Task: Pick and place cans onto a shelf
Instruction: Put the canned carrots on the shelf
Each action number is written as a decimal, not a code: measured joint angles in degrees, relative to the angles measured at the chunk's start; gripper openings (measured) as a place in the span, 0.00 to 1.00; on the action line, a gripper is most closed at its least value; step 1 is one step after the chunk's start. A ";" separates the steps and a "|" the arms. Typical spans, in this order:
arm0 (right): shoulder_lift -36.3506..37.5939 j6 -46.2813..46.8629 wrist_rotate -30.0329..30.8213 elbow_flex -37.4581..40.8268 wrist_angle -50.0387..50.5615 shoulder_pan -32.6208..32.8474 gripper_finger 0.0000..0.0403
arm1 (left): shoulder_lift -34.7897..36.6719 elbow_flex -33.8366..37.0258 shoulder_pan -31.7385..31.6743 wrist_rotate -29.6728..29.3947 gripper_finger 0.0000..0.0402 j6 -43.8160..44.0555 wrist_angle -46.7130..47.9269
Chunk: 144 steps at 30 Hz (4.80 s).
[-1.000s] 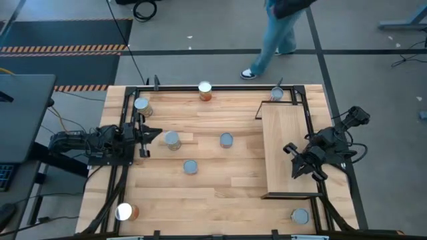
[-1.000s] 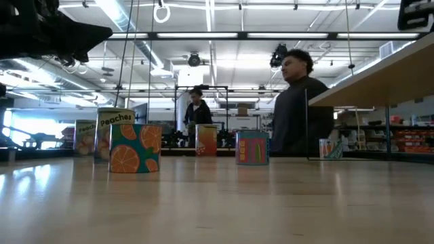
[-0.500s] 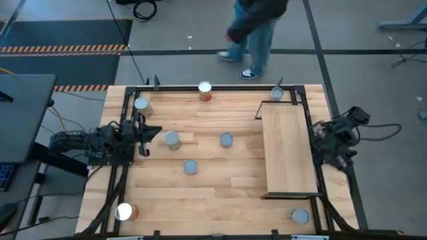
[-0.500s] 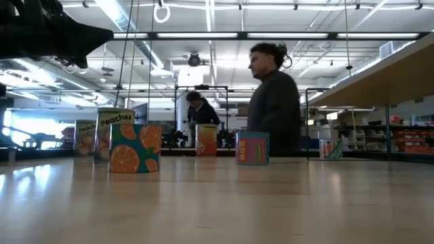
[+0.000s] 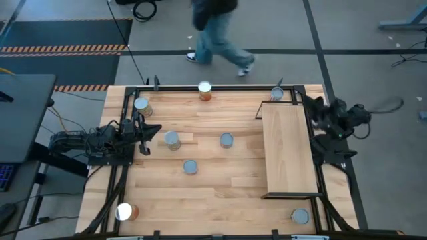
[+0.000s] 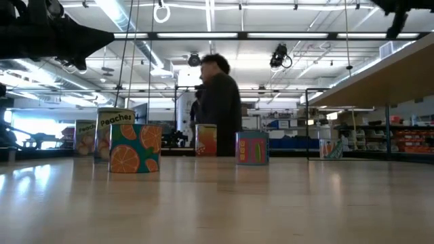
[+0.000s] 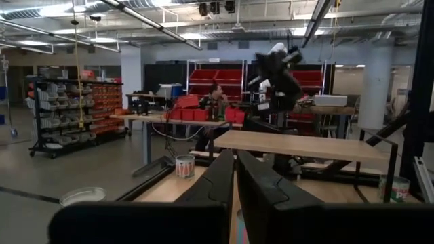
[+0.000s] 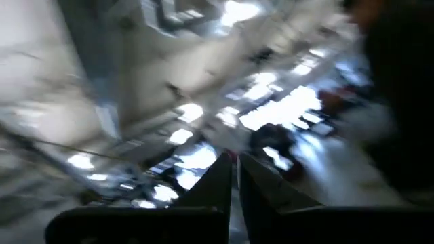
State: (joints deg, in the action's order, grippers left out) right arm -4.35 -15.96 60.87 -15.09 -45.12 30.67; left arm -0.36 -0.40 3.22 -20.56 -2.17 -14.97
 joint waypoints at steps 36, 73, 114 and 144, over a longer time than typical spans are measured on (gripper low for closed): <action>-66.13 -8.12 22.83 -49.44 6.24 -39.75 0.53 | 0.00 0.00 0.00 -0.75 0.06 1.88 0.30; -87.80 44.73 -48.11 -59.10 96.36 -88.04 0.88 | 0.00 0.00 -0.07 -26.00 0.06 3.19 0.28; -97.67 45.94 -52.09 -52.69 93.84 -92.30 0.73 | 0.00 0.00 -0.06 -35.20 0.06 1.18 0.25; -75.19 84.66 -45.93 -74.79 134.92 -44.99 0.73 | 0.00 0.00 -0.07 -37.50 0.06 1.51 0.28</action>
State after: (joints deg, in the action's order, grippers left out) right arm -79.53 68.70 14.94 -89.88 89.81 -14.32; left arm -0.36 -0.40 3.16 -58.06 -0.67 -14.70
